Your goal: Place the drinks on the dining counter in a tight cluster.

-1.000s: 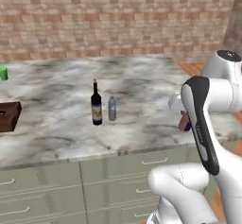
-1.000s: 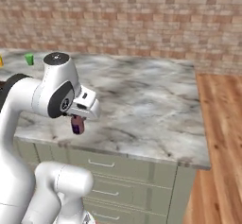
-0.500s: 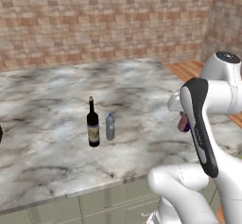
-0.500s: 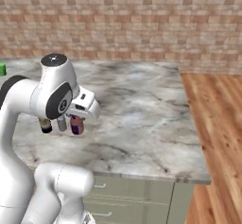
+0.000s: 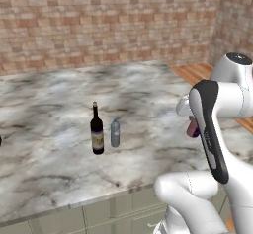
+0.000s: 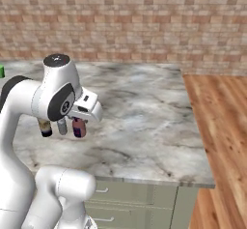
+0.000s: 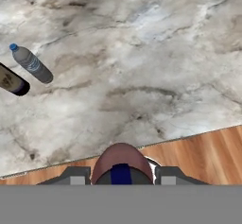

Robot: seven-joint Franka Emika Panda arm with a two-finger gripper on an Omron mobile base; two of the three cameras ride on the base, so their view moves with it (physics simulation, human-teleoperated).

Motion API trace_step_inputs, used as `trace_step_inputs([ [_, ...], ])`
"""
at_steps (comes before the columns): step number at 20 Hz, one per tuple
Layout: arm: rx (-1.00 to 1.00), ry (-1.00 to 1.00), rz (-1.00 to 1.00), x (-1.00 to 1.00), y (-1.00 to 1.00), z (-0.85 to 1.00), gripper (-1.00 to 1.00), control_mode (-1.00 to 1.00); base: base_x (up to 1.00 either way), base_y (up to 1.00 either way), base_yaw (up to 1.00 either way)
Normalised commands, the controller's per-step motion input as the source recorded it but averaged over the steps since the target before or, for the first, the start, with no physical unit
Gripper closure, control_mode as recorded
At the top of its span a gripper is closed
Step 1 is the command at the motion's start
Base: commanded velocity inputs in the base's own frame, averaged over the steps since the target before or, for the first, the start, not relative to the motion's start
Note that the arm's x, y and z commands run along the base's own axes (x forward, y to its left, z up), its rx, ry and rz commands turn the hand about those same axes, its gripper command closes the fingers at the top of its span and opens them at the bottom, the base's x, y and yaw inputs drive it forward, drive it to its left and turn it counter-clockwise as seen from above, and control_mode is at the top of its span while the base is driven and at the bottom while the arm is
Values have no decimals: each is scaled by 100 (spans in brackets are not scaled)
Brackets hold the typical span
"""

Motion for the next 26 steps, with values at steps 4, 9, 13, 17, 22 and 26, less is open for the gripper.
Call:
trace_step_inputs([
  [4, 0, 0, 0, 0, 0, 0, 100, 100, 3, 5, 0],
  [9, 0, 0, 0, 0, 0, 0, 100, 100, 0, 0, 0],
  [13, 0, 0, 0, 0, 0, 0, 100, -100, 0, 0, 0],
  [17, 0, 0, 22, 44, 22, 0, 100, -100, 0, 0, 0],
  [22, -9, 11, 24, 55, 18, 15, 100, -100, 0, 0, 0],
  [26, -21, 5, 8, 64, 31, 1, 100, -100, 0, 0, 0],
])
